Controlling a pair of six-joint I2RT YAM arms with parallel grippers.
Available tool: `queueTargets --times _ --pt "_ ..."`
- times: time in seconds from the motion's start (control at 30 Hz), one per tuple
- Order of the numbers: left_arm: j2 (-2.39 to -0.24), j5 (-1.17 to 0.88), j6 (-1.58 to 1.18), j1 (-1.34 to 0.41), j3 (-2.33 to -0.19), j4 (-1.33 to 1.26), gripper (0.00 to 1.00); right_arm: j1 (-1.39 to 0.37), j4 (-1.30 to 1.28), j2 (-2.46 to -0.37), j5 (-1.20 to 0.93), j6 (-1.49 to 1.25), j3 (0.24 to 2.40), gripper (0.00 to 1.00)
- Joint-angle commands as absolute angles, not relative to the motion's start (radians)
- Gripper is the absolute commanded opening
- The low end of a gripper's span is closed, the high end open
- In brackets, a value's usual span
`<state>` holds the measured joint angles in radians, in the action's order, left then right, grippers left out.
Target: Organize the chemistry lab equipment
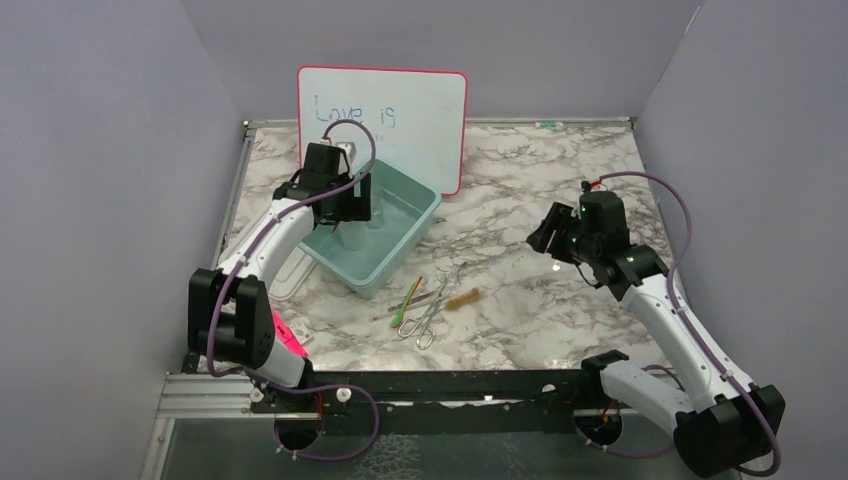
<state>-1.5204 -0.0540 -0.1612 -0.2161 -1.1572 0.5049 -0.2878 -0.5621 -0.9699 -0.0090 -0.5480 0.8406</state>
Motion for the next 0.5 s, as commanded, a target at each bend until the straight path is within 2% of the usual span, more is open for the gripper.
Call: queueTargets --times 0.0,0.27,0.47 --pt "-1.447 -0.017 -0.167 -0.208 -1.224 0.557 0.88 -0.285 -0.562 -0.946 -0.013 -0.532 0.869 0.59" --pt "-1.372 -0.042 -0.164 -0.208 -1.260 0.594 0.87 -0.285 -0.568 -0.939 -0.018 -0.534 0.876 0.59" --pt "-1.281 -0.186 -0.124 -0.210 -1.280 0.587 0.86 -0.284 -0.567 -0.951 -0.069 -0.500 0.888 0.59"
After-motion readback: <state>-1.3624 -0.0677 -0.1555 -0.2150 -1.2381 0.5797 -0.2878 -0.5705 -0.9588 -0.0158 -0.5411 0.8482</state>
